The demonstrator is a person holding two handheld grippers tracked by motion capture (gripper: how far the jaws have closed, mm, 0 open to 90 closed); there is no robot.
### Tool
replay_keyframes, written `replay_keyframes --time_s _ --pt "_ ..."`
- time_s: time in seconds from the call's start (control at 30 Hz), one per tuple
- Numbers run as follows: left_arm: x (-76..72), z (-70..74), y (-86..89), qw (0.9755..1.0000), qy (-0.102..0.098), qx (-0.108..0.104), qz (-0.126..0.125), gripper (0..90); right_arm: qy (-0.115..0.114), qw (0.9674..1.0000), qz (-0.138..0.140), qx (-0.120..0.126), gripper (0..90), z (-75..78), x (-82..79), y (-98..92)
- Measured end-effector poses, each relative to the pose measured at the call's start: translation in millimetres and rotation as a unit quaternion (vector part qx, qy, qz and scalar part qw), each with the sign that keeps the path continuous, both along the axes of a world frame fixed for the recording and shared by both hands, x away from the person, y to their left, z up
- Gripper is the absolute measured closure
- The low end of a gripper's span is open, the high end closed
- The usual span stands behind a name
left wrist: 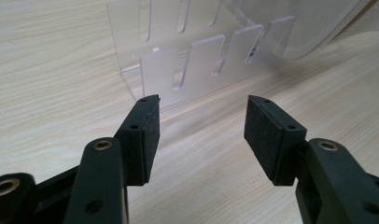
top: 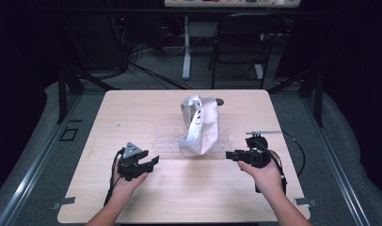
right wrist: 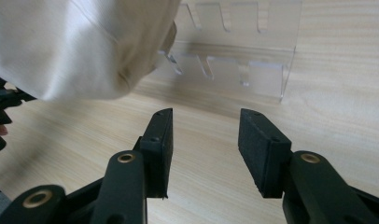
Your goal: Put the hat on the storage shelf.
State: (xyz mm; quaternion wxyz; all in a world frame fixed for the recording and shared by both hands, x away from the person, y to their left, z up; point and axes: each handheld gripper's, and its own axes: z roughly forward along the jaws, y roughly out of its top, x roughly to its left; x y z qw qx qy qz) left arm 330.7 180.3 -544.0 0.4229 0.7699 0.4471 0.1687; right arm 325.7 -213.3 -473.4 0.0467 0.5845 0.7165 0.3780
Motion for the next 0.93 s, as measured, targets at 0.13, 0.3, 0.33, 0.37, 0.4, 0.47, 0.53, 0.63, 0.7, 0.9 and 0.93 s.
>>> replay_keyframes --time_s 0.13,0.3,0.33,0.37,0.4,0.47,0.53,0.63,0.7,0.9,0.93 --pt "-0.1 -1.0 -0.9 1.0000 0.002 0.000 -0.001 46.0 -0.011 0.9998 -0.006 -0.013 54.5 -16.8 -8.0 -2.8" --pt "0.1 -2.0 -1.4 1.0000 0.004 0.003 -0.003 45.9 -0.023 0.9995 -0.012 -0.016 52.7 -33.7 -17.4 -6.7" --pt "0.0 -2.1 -1.8 1.0000 0.005 0.003 -0.002 45.9 -0.024 0.9995 -0.014 -0.017 52.2 -37.3 -19.5 -7.5" --pt "-0.1 -2.1 -1.9 1.0000 0.005 0.003 -0.003 45.9 -0.027 0.9994 -0.013 -0.016 51.9 -40.9 -21.4 -8.5" --pt "-0.2 -2.2 -2.1 1.0000 0.003 0.004 -0.003 45.8 -0.024 0.9995 -0.014 -0.015 51.5 -43.4 -23.6 -9.7" --pt "-0.5 -2.0 -2.2 1.0000 0.003 0.004 -0.003 45.5 -0.032 0.9991 -0.025 -0.010 50.5 -48.5 -27.4 -12.5" --pt "-0.7 -2.3 -2.9 1.0000 0.003 0.006 -0.002 45.5 -0.042 0.9986 -0.033 -0.007 50.4 -53.9 -30.4 -15.9" --pt "-0.7 -3.1 -3.7 1.0000 0.003 0.008 -0.005 45.5 -0.048 0.9977 -0.043 -0.021 50.4 -62.2 -35.2 -20.8" --pt "-0.9 -3.5 -4.4 0.9999 0.004 0.008 -0.007 45.3 -0.045 0.9976 -0.039 -0.036 50.3 -67.1 -37.9 -23.8" --pt "-1.3 -5.3 -8.9 0.9999 0.004 0.009 -0.014 45.2 -0.086 0.9952 -0.039 -0.028 49.6 -79.1 -47.8 -25.3" --pt "-1.1 -5.3 -10.0 0.9997 0.003 0.013 -0.019 45.2 -0.088 0.9947 -0.039 -0.036 49.5 -79.1 -49.4 -28.0"
